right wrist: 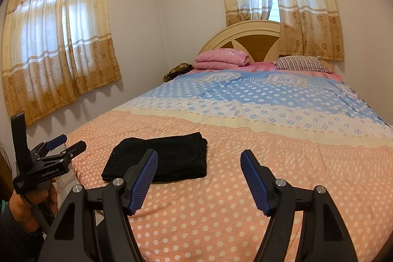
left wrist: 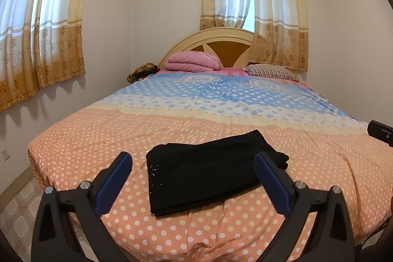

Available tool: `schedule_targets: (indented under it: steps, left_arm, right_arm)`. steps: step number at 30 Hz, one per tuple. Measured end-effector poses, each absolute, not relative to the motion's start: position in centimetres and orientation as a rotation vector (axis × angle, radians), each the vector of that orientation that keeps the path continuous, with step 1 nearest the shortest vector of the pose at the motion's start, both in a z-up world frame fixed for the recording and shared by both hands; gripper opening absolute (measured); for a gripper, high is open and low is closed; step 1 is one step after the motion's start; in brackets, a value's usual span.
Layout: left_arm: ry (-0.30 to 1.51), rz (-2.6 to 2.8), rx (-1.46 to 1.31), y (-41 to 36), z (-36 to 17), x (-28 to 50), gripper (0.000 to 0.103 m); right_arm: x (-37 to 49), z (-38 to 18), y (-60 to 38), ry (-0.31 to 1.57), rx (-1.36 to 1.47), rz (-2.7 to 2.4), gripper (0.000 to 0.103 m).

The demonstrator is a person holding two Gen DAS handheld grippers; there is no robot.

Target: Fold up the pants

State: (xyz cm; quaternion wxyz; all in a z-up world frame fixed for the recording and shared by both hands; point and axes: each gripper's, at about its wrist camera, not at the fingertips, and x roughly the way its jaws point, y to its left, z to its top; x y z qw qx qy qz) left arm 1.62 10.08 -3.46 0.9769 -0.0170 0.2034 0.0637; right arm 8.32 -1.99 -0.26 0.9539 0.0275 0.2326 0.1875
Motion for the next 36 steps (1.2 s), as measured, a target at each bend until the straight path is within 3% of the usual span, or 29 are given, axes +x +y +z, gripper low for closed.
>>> schedule_targets:
  steps: [36]
  left_arm:
    - [0.392,0.196,-0.002,10.1,-2.9,1.5,0.103]
  right_arm:
    - [8.1,-0.9,-1.2,0.482,0.038,0.4,0.071]
